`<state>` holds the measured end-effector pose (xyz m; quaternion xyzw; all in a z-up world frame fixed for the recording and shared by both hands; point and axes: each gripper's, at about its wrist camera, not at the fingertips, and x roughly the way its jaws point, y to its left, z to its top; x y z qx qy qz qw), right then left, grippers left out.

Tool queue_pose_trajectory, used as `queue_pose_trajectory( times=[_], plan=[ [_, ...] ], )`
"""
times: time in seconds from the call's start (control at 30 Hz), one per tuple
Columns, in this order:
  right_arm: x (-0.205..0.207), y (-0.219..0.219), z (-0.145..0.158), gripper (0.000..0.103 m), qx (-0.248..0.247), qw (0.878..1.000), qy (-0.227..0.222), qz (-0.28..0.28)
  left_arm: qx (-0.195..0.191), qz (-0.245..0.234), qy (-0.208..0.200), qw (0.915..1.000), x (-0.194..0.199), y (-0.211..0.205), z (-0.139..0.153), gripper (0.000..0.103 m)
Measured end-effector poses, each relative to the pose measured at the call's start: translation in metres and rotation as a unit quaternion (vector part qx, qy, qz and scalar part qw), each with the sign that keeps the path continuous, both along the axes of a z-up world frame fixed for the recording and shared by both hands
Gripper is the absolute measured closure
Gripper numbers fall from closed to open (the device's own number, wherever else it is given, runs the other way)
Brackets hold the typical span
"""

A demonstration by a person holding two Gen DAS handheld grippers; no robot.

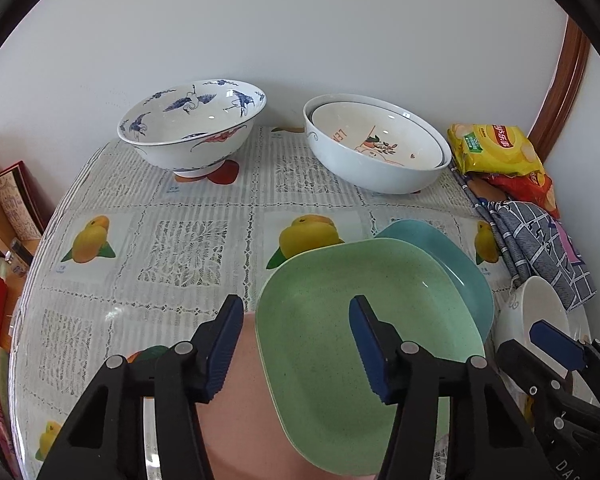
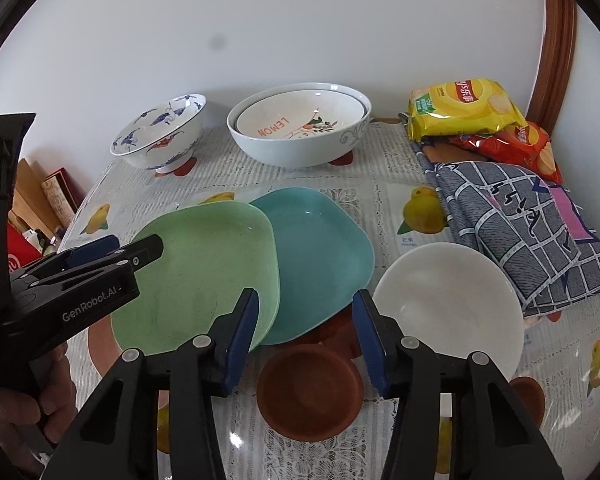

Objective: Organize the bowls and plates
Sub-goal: 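Move both grippers to the green plate rim and close them on it, then lift the green plate with both grippers and carry it over the pink plate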

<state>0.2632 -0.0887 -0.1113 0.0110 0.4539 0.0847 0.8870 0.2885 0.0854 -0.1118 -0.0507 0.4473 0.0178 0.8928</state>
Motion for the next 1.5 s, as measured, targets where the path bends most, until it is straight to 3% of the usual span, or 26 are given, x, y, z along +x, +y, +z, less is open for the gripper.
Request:
queue_pose_trajectory(
  times=[0.3, 0.5, 0.67, 0.73, 1.0, 1.5],
  plan=[
    [0.011, 0.016, -0.015, 0.056, -0.015, 1.0, 0.016, 0.012, 0.003, -0.009, 0.009, 0.9999, 0.013, 0.0, -0.015, 0.065],
    [0.018, 0.02, -0.026, 0.068, -0.022, 0.999, 0.029, 0.014, -0.004, -0.005, 0.011, 0.9999, 0.016, 0.004, -0.02, 0.072],
    [0.021, 0.023, -0.036, 0.089, -0.018, 0.999, 0.045, 0.016, -0.002, -0.004, 0.022, 0.9997, 0.016, 0.007, -0.026, 0.083],
    [0.021, 0.023, -0.038, 0.091, -0.012, 0.999, 0.045, 0.015, -0.002, -0.005, 0.019, 0.9998, 0.014, 0.007, -0.025, 0.086],
    [0.014, 0.024, -0.029, 0.092, -0.01, 0.999, 0.035, 0.012, -0.008, -0.004, 0.009, 0.9999, 0.001, 0.013, -0.013, 0.089],
    [-0.037, 0.005, 0.024, 0.094, 0.012, 1.0, -0.011, 0.002, -0.001, -0.013, -0.039, 0.9992, -0.056, -0.006, 0.041, 0.089]
  ],
)
